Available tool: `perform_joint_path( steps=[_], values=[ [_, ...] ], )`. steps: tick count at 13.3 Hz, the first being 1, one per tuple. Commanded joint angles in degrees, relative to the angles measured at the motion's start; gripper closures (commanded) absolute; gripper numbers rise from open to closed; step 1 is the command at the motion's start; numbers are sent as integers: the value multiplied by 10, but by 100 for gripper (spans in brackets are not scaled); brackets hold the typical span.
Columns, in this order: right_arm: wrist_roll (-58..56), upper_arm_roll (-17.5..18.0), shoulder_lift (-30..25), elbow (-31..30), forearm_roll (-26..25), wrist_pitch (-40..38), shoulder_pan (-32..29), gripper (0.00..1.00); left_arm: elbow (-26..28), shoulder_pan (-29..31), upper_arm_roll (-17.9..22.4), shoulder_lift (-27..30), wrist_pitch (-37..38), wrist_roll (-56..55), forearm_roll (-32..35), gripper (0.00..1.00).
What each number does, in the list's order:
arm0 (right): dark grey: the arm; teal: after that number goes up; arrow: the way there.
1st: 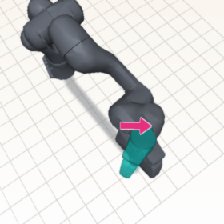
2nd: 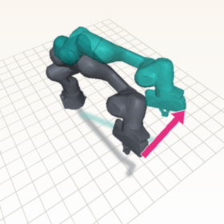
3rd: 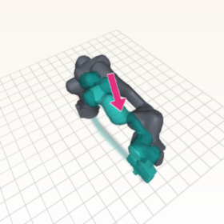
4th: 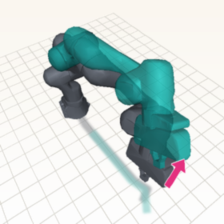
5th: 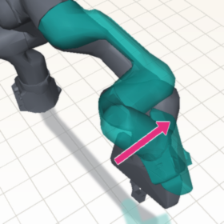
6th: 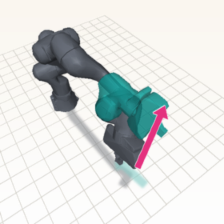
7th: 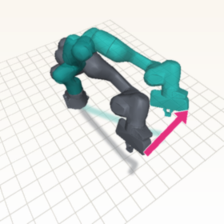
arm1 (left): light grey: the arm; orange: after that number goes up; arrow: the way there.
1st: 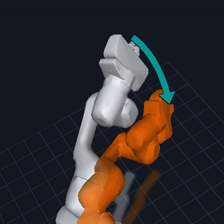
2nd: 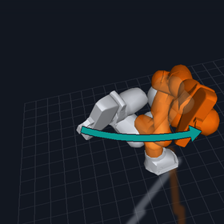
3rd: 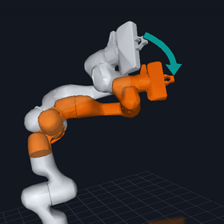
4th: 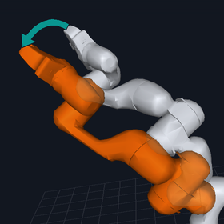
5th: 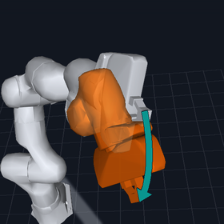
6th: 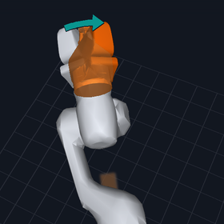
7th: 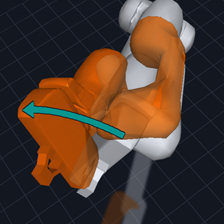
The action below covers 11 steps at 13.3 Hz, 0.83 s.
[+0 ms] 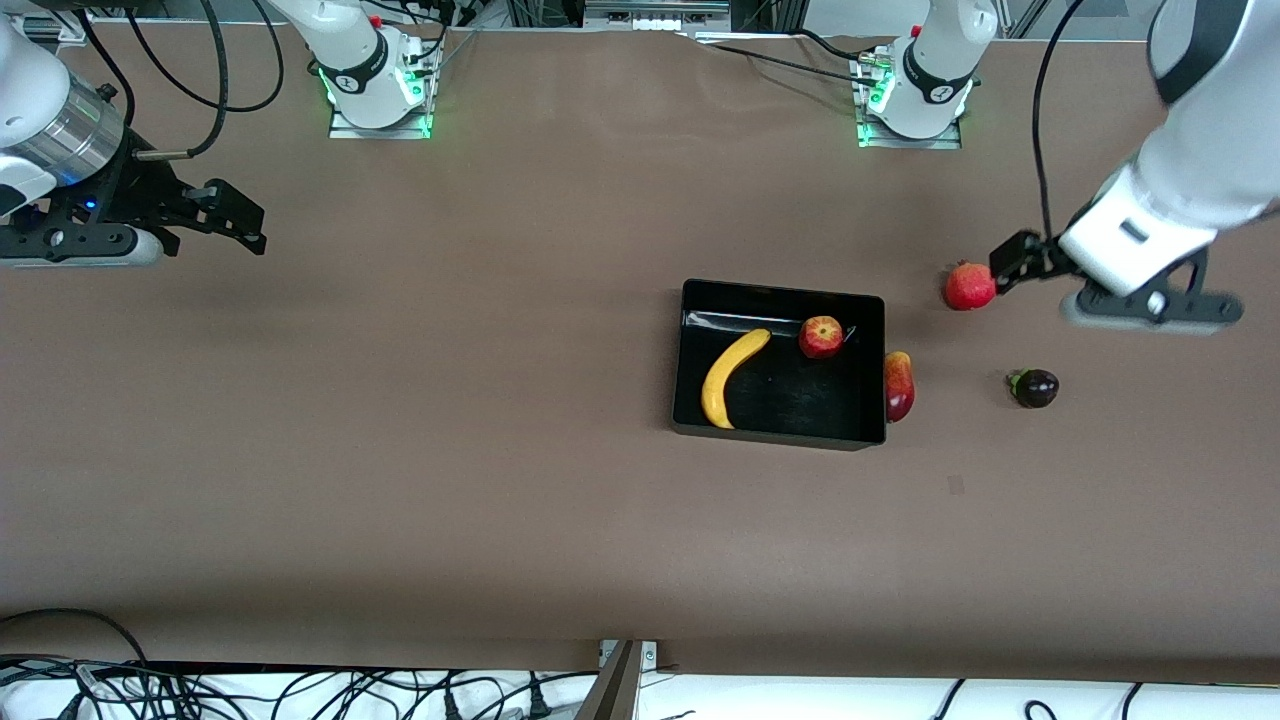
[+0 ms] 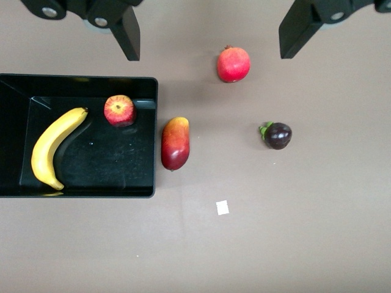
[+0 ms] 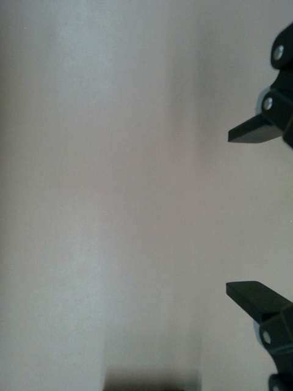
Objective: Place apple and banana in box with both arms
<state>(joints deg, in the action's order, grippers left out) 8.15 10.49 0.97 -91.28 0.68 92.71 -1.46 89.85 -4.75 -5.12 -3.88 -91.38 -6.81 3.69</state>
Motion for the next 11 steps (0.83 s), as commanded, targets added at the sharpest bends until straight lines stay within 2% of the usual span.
perform_joint_path(
  steps=[1,4,6,11],
  values=[
    [1,4,2,8,-1,-3,-3,0,48,-3,8,32,-3,-14,-6,0],
    [1,4,2,8,-2,-3,-3,0,44,20,10,27,2,34,-12,0],
    [1,4,2,8,-2,-3,-3,0,18,32,12,2,2,73,-23,0],
    [2,4,2,8,-1,-3,-3,0,-13,38,11,-21,4,73,-23,0]
  ],
)
